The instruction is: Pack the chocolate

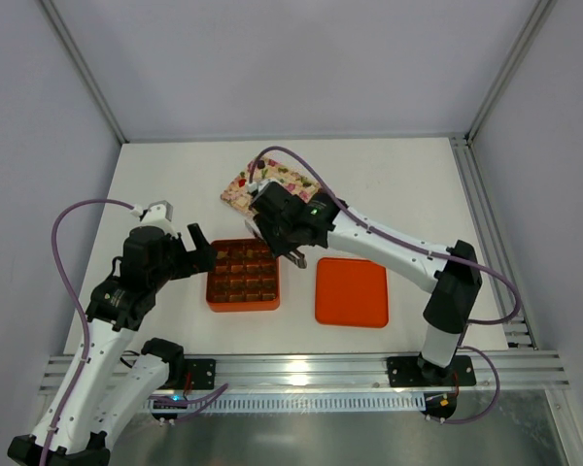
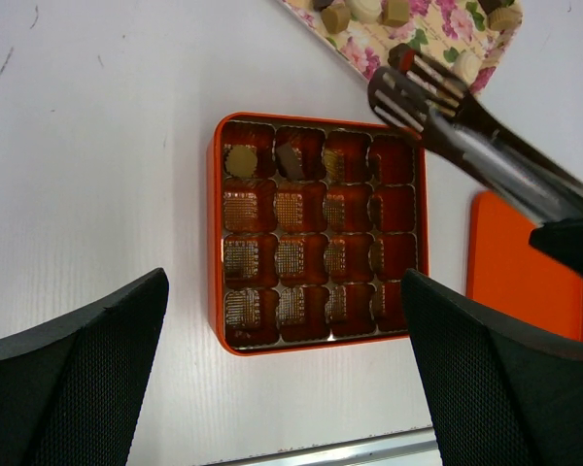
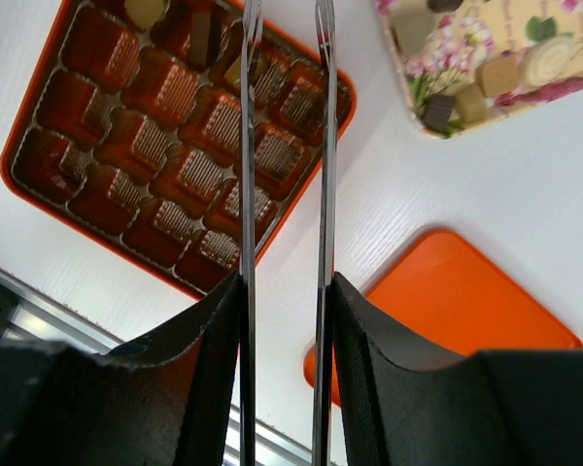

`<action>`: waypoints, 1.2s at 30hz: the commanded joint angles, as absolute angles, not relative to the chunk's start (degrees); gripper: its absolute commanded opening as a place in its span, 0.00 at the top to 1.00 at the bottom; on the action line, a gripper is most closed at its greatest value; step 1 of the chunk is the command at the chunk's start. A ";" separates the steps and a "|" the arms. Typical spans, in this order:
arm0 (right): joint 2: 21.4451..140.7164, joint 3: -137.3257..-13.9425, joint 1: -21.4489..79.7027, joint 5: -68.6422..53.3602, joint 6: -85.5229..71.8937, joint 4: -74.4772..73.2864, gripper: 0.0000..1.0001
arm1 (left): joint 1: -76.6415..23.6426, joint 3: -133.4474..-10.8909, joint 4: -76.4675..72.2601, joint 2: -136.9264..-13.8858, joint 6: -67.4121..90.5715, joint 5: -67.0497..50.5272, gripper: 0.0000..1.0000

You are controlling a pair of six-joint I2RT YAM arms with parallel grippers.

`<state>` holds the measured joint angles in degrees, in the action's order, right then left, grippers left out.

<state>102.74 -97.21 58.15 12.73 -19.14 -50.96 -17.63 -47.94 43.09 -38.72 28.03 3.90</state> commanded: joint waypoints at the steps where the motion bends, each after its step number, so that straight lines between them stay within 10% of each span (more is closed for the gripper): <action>1: 98.26 -100.81 54.50 14.50 -17.41 -51.50 0.58 | -17.75 -48.34 41.84 -38.23 27.95 4.75 0.00; 36: 117.42 -111.62 40.87 8.35 -16.61 -48.96 0.55 | -18.19 -48.43 41.92 -38.50 28.04 5.36 0.00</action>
<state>117.32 -108.66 40.91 8.95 -16.60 -50.57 -18.00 -47.94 43.11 -38.74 28.05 4.47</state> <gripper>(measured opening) 0.452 0.996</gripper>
